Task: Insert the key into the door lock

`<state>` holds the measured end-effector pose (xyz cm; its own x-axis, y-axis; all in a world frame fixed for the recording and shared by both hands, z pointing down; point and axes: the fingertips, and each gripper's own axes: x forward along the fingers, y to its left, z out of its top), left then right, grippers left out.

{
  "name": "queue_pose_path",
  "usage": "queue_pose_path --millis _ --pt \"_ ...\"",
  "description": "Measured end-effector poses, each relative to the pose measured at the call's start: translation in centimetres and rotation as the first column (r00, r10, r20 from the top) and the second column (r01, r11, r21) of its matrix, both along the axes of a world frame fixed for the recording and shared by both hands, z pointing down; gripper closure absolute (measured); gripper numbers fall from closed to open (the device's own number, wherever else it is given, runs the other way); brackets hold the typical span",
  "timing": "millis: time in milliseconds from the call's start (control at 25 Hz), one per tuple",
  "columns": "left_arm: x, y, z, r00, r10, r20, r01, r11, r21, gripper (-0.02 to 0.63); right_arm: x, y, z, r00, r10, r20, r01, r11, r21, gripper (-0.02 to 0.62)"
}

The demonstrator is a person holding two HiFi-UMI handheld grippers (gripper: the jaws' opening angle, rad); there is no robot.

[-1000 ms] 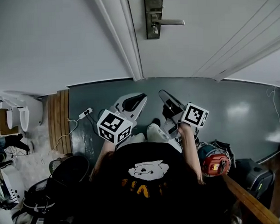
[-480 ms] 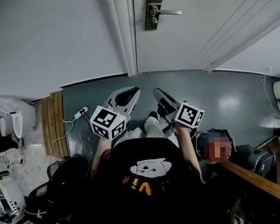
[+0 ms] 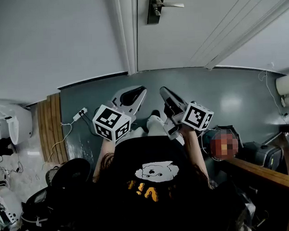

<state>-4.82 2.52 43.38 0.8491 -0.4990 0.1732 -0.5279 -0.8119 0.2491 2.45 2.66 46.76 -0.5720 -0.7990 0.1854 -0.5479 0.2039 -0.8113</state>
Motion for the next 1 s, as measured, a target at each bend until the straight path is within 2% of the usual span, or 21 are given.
queue_pose_path --millis 280,1000 --pt "-0.7 2.2 0.3 1.000 0.022 -0.004 -0.022 1.000 -0.002 0.581 -0.8 1.9 -0.1 0.999 0.008 -0.038 -0.007 1.000 0.019 0.578" --pt "-0.4 4.0 0.8 0.999 0.052 0.005 -0.052 0.999 -0.008 0.581 -0.8 3.3 -0.2 0.999 0.013 -0.049 -0.011 0.999 0.036 0.583"
